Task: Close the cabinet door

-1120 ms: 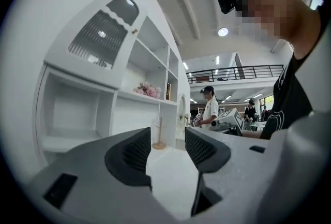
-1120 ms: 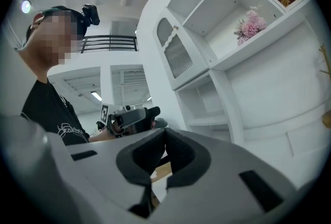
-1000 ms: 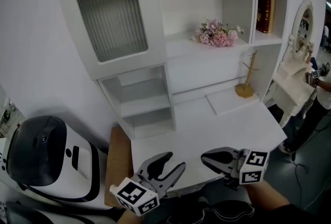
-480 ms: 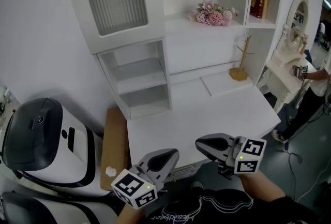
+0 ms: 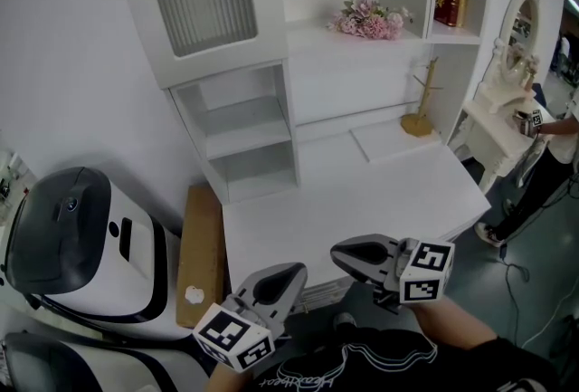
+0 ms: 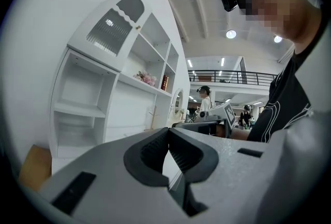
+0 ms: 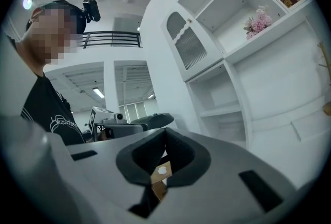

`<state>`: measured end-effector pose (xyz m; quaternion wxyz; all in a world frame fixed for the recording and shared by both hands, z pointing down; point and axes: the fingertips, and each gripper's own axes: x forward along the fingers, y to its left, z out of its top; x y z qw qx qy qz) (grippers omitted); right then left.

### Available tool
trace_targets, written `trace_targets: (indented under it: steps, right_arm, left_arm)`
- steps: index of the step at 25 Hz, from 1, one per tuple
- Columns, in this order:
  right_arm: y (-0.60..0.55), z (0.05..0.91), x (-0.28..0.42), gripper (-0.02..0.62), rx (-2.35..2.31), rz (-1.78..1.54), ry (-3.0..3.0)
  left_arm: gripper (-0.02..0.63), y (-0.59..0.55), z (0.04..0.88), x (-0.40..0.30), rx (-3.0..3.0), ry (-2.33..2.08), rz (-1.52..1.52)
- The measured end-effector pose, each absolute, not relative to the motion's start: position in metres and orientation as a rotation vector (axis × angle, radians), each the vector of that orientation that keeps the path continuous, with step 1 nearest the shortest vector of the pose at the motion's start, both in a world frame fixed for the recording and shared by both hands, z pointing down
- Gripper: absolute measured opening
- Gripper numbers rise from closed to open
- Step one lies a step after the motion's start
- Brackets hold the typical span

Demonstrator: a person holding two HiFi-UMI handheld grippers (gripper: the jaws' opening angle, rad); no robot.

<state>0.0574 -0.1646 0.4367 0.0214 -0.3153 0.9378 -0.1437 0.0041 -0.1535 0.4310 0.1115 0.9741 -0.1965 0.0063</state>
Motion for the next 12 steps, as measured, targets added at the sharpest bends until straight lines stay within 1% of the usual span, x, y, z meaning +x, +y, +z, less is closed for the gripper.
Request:
trace_targets:
  steps: [12]
  right_arm:
    - [-0.158, 0.452, 0.062, 0.003, -0.991, -0.497, 2.88]
  left_arm:
    - [0.005, -0.146, 0.445, 0.008, 2.824, -0.556, 0.036]
